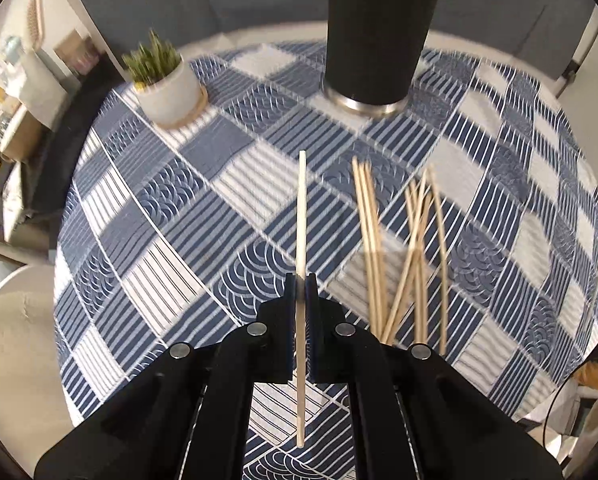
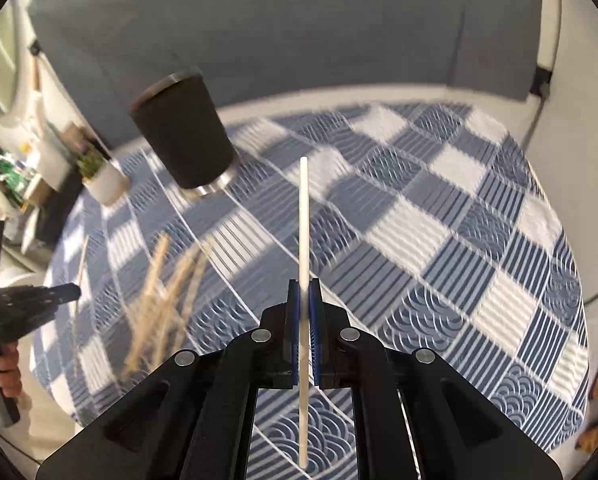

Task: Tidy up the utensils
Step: 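Lift both held sticks upright and carry them over the black cup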

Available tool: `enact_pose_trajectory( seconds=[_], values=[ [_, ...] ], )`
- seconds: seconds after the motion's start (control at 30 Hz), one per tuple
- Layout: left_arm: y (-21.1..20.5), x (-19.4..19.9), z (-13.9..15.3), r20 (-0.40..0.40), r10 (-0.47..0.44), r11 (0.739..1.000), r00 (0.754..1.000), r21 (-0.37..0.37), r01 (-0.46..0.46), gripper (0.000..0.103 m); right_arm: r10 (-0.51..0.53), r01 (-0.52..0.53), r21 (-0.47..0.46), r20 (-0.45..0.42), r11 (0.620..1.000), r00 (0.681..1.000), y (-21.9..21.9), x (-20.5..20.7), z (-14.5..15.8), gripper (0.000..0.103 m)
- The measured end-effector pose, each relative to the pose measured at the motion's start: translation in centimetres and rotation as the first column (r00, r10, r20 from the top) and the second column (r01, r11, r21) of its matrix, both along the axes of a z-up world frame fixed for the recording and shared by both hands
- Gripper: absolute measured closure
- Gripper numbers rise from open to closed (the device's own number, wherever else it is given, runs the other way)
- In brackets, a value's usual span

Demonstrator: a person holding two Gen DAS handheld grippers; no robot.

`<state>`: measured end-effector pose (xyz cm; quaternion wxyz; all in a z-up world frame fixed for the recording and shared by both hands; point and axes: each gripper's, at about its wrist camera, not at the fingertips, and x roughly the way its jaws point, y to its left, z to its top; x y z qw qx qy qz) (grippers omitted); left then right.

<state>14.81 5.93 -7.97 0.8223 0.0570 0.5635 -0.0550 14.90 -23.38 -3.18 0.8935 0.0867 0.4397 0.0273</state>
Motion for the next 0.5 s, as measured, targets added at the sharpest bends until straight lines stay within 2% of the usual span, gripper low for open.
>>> enact_pose_trajectory(
  seconds=[0.07, 0.2, 0.5],
  values=[
    [-0.1, 2.3, 0.9, 0.006, 0.003, 1.000, 1.000, 0.001, -0.003, 0.098, 0.014, -0.015, 0.021, 0.045, 1.000, 0.999, 0.3, 0.0, 1.6, 0.098],
    [0.1, 3.3, 3.8, 0.065, 0.016, 1.000, 0.998, 0.017, -0.017, 0.098, 0.051, -0.056, 0.038, 0.130, 0.998, 0.990, 1.1, 0.3, 4.5, 0.098],
    [0.0, 6.9, 10.3, 0.184, 0.043, 0.999, 0.982, -0.037, -0.037, 0.098, 0.098, -0.116, 0.050, 0.283, 0.992, 0.954, 2.9, 2.5, 11.2, 0.098]
  ],
)
